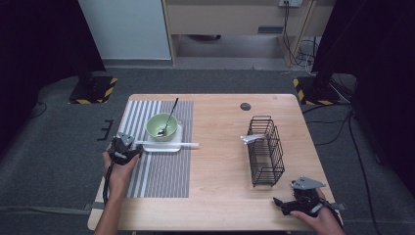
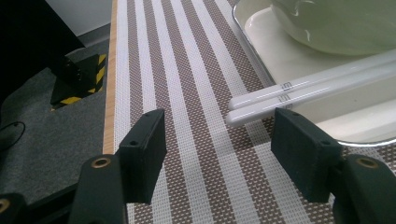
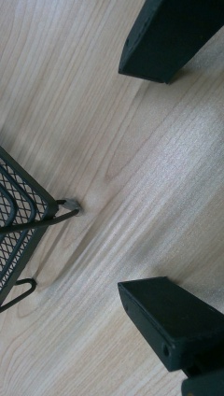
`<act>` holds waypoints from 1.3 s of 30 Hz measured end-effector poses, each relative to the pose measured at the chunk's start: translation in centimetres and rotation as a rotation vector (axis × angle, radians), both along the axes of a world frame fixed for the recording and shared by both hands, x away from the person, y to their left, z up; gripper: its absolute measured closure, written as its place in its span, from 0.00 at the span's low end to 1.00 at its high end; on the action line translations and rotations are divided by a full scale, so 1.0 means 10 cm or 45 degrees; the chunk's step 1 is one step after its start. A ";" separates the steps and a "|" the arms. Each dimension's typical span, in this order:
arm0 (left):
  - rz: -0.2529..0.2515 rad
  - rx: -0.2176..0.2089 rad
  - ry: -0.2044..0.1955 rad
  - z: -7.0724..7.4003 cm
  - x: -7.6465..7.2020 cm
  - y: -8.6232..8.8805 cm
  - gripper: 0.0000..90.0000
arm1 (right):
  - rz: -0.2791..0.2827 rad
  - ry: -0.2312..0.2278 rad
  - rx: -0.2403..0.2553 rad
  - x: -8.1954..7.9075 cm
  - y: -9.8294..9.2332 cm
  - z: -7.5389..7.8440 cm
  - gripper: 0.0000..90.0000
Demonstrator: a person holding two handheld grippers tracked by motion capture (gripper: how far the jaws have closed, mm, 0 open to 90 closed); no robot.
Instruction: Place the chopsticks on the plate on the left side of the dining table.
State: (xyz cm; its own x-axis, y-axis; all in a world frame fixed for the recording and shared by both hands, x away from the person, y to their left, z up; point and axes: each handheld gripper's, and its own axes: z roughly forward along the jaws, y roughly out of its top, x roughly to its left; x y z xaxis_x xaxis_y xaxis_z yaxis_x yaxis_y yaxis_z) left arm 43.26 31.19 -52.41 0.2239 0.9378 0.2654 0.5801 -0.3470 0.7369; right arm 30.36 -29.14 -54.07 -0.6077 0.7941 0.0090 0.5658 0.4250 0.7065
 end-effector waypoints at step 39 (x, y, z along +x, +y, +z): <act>-0.012 -0.066 0.001 0.07 -0.06 0.08 0.29 | 0.000 0.000 0.000 0.00 0.00 0.00 0.00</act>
